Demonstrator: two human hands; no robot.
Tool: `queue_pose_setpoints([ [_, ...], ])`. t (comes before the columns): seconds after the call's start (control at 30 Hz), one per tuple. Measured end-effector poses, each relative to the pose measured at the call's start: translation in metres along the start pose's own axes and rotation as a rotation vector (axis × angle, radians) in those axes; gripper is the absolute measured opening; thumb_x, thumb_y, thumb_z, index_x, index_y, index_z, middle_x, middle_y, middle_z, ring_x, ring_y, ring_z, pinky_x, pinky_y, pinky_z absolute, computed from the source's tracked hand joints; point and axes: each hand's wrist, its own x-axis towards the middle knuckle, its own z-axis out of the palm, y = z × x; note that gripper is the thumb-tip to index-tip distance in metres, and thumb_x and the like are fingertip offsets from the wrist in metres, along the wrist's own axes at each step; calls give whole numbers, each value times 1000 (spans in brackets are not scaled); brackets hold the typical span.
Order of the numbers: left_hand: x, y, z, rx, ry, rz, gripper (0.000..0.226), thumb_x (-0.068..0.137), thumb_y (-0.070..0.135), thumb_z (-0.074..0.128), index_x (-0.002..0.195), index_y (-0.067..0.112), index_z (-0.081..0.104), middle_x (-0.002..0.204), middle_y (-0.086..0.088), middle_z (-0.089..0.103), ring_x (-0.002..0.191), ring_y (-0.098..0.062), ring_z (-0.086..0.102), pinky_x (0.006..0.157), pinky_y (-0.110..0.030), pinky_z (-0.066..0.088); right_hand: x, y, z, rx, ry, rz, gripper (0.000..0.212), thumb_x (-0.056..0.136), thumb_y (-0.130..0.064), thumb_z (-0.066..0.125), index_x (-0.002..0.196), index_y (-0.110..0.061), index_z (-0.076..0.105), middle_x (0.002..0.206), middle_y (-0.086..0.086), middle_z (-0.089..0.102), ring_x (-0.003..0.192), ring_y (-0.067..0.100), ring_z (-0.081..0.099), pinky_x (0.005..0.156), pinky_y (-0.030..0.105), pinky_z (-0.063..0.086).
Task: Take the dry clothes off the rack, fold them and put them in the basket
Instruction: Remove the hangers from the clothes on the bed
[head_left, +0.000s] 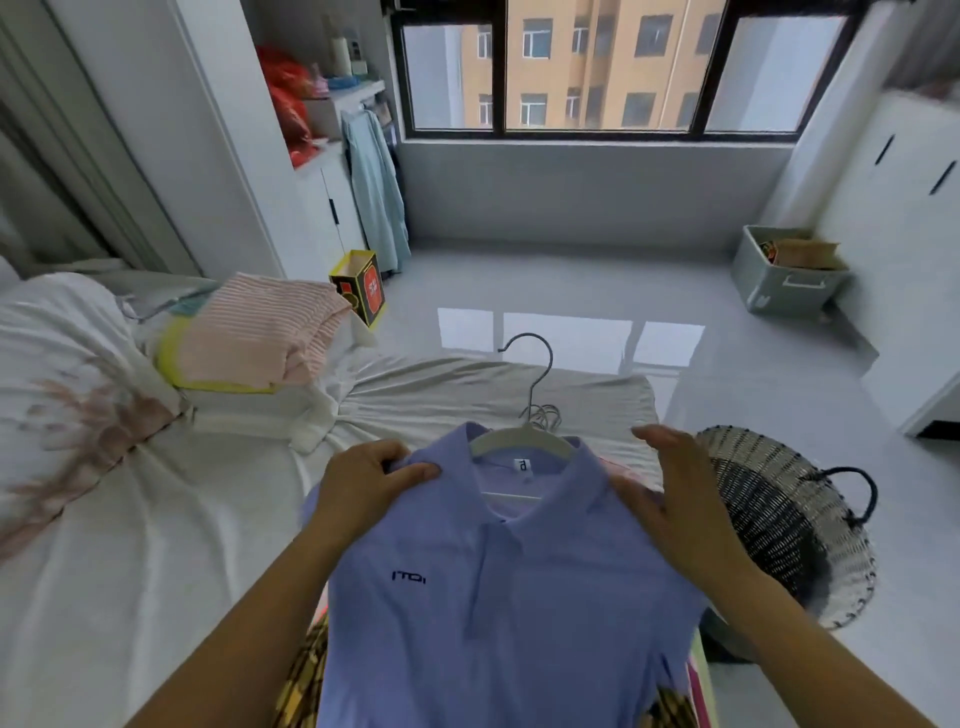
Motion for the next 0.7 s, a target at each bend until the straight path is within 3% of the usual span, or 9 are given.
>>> queue_pose_setpoints([
  [0.07,-18,22,-11,65,47,-4,54,60,61,58,50,19,26,44,8,39,49,-7,40,50,-20,29,-4,-38,0,-5,98,-170,42,96,-48,33,115,-14,49,117,7,54,107,22,48,93,28,34],
  [0.17,-44,41,-24,91,95,7,54,58,65,53,50,19,25,44,10,40,51,-5,42,54,-19,32,-9,-84,6,27,80,-320,34,95,-44,38,112,-17,50,119,0,48,110,19,47,93,29,36],
  [0.27,-58,39,-41,51,96,49,55,61,63,58,51,19,26,44,8,37,49,-6,39,51,-20,29,-4,-111,0,195,110,-54,47,83,-43,61,114,-11,49,112,5,50,108,21,48,90,28,38],
  [0.33,-59,31,-51,23,95,70,52,66,52,64,52,17,28,45,5,35,48,-7,37,50,-20,27,4,-122,-4,108,-133,113,37,83,-33,67,110,-11,53,97,-1,53,97,26,54,78,30,40],
  [0.37,-58,25,-56,11,95,78,51,66,51,64,52,16,30,46,4,33,48,-8,36,49,-19,26,6,-127,-2,37,-279,137,28,85,-31,64,105,-14,54,89,-3,54,89,26,56,72,30,38],
  [0.43,-55,8,-68,-26,77,87,53,62,57,62,53,14,33,46,3,31,47,-7,35,49,-19,26,11,-138,5,45,-367,143,9,90,-27,59,90,-20,53,75,-3,53,73,21,53,63,29,34],
  [0.53,-45,-23,-95,-37,-8,137,50,60,67,51,54,19,38,49,9,41,51,-6,41,51,-18,29,24,-162,24,142,-374,147,27,90,-18,59,68,-30,47,61,-8,48,57,3,43,57,22,31],
  [0.63,-27,-48,-117,26,-143,243,41,65,66,40,60,26,42,57,11,48,60,0,47,55,-16,30,44,-198,58,184,-399,143,19,88,-15,61,71,-14,54,57,-8,45,54,2,42,58,25,30],
  [0.7,-13,-66,-127,17,-140,295,31,69,63,37,60,34,39,56,11,46,63,3,47,56,-15,29,62,-219,81,162,-392,127,16,88,-15,62,73,-10,56,56,-8,46,54,1,44,57,23,30],
])
